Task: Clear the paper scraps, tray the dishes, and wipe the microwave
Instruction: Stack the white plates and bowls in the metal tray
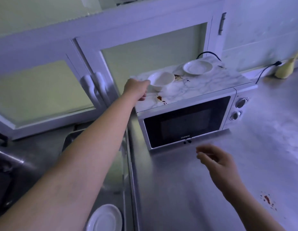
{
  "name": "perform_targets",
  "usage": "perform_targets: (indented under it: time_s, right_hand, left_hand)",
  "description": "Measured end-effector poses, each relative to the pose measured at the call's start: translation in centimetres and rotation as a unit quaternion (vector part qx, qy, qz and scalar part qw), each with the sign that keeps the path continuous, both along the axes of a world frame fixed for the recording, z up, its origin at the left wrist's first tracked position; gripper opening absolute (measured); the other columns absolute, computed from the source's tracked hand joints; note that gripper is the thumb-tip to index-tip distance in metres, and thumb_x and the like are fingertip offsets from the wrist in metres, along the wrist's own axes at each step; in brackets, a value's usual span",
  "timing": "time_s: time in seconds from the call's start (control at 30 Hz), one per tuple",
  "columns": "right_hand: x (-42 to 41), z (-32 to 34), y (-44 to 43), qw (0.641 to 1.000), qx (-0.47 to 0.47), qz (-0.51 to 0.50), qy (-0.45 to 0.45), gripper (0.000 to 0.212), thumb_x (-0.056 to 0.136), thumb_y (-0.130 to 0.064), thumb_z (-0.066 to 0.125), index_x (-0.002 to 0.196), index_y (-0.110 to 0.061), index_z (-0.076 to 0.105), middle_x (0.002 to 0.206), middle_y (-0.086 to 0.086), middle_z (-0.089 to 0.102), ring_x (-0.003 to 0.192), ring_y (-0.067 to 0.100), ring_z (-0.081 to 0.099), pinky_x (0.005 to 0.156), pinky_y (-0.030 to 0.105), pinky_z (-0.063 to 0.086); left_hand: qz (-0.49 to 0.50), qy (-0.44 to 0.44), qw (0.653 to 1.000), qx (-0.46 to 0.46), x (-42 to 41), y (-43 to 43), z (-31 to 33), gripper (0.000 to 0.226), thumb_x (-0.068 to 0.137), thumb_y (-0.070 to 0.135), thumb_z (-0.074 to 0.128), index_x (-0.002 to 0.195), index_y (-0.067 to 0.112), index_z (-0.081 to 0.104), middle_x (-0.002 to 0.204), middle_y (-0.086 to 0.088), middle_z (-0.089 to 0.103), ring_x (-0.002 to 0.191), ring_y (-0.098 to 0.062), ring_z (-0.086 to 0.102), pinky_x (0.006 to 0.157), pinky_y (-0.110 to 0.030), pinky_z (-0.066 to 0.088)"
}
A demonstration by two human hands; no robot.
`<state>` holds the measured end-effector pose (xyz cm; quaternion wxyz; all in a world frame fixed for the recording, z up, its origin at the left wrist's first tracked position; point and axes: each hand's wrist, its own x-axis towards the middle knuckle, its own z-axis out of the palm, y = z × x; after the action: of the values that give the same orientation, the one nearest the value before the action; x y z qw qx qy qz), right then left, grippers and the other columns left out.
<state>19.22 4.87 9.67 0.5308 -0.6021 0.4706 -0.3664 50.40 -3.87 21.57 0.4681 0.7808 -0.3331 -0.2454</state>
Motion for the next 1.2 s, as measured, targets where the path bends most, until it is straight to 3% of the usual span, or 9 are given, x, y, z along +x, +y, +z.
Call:
perform_targets:
  time_s: [0.2, 0.37, 0.5, 0.6, 0.7, 0.8, 0.93, 1.07, 1.2]
  right_hand:
    - [-3.5, -1.2, -1.9, 0.999, 0.035, -0.025, -0.014, 0.024, 0.09, 0.0, 0.066, 0.086, -0.022, 0.075, 0.081, 0.003, 0.074, 0.083, 0.026, 0.07, 0.079, 0.051, 0.059]
    - [-6.0, -2.0, -2.1, 0.998, 0.049, -0.03, -0.018, 0.023, 0.09, 0.003, 0.065, 0.085, -0.017, 0.075, 0.08, 0.006, 0.074, 0.082, 0.03, 0.071, 0.071, 0.041, 0.059]
    - [-5.5, -2.1, -2.3, 0.996, 0.072, -0.034, -0.036, 0.023, 0.093, 0.001, 0.062, 0.085, -0.016, 0.074, 0.081, 0.009, 0.072, 0.082, 0.028, 0.071, 0.065, 0.036, 0.059]
    - [-3.1, -1.4, -1.7, 0.995, 0.086, -0.007, -0.042, 0.02, 0.095, -0.002, 0.061, 0.093, -0.017, 0.073, 0.09, 0.011, 0.07, 0.089, 0.027, 0.07, 0.065, 0.041, 0.062]
    - [0.1, -0.2, -0.2, 0.986, 0.118, 0.103, -0.047, 0.024, 0.096, -0.013, 0.063, 0.116, -0.026, 0.066, 0.116, -0.008, 0.062, 0.101, 0.014, 0.066, 0.067, 0.039, 0.063]
    - [3.3, 0.4, 2.8, 0.967, 0.143, 0.208, -0.044, 0.032, 0.094, -0.021, 0.066, 0.124, -0.032, 0.061, 0.123, -0.014, 0.057, 0.101, 0.002, 0.066, 0.065, 0.038, 0.062]
    - [8.3, -0.5, 9.0, 0.946, 0.211, 0.241, -0.058, 0.028, 0.094, -0.018, 0.064, 0.121, -0.028, 0.066, 0.116, 0.005, 0.064, 0.1, 0.017, 0.069, 0.067, 0.051, 0.062]
    - [12.9, -2.1, 15.7, 0.915, 0.303, 0.263, -0.042, 0.034, 0.092, -0.014, 0.065, 0.124, -0.025, 0.064, 0.12, 0.01, 0.064, 0.104, 0.029, 0.068, 0.064, 0.047, 0.061]
    - [17.3, -4.0, 21.2, 0.894, 0.353, 0.276, 0.003, 0.027, 0.093, -0.012, 0.064, 0.118, -0.022, 0.068, 0.119, 0.008, 0.068, 0.105, 0.029, 0.068, 0.072, 0.055, 0.061]
  left_hand:
    - [0.049, -0.013, 0.996, 0.078, -0.4, -5.6, -1.8, 0.024, 0.084, 0.021, 0.065, 0.098, 0.001, 0.064, 0.075, -0.011, 0.07, 0.049, -0.02, 0.059, 0.046, -0.023, 0.049]
    - [0.107, 0.049, 0.993, 0.001, -0.8, -5.9, -2.6, 0.024, 0.08, 0.004, 0.057, 0.102, -0.003, 0.064, 0.055, -0.008, 0.064, 0.039, -0.015, 0.056, 0.037, -0.017, 0.037]
    - [0.112, 0.089, 0.986, -0.087, -2.0, -2.6, -0.9, 0.011, 0.084, 0.002, 0.055, 0.086, 0.009, 0.063, 0.066, -0.01, 0.07, 0.049, -0.014, 0.067, 0.041, -0.017, 0.033]
    - [0.112, 0.109, 0.978, -0.141, -2.9, 2.8, 0.1, 0.015, 0.09, 0.004, 0.057, 0.091, 0.019, 0.062, 0.071, -0.006, 0.072, 0.056, -0.013, 0.072, 0.039, -0.019, 0.033]
    - [0.091, 0.1, 0.979, -0.155, -3.2, 11.0, -0.7, 0.02, 0.091, 0.006, 0.061, 0.107, 0.018, 0.067, 0.071, 0.004, 0.073, 0.06, -0.017, 0.073, 0.035, -0.018, 0.032]
    - [0.098, 0.107, 0.979, -0.144, -3.3, 20.9, -3.7, 0.026, 0.091, 0.006, 0.064, 0.107, 0.024, 0.071, 0.08, 0.002, 0.074, 0.064, -0.019, 0.072, 0.035, -0.02, 0.034]
    - [0.167, 0.173, 0.967, -0.09, -2.7, 33.3, -9.6, 0.029, 0.09, 0.007, 0.068, 0.109, 0.028, 0.073, 0.082, -0.007, 0.072, 0.062, -0.02, 0.07, 0.036, -0.024, 0.039]
    - [0.249, 0.226, 0.941, -0.035, -1.3, 42.1, -14.9, 0.03, 0.092, 0.012, 0.066, 0.116, 0.028, 0.072, 0.091, -0.01, 0.075, 0.067, -0.024, 0.073, 0.042, -0.025, 0.042]
    - [0.285, 0.241, 0.927, -0.022, 0.6, 47.1, -18.5, 0.035, 0.092, 0.011, 0.066, 0.095, 0.045, 0.077, 0.091, 0.003, 0.076, 0.082, -0.023, 0.072, 0.06, -0.038, 0.058]
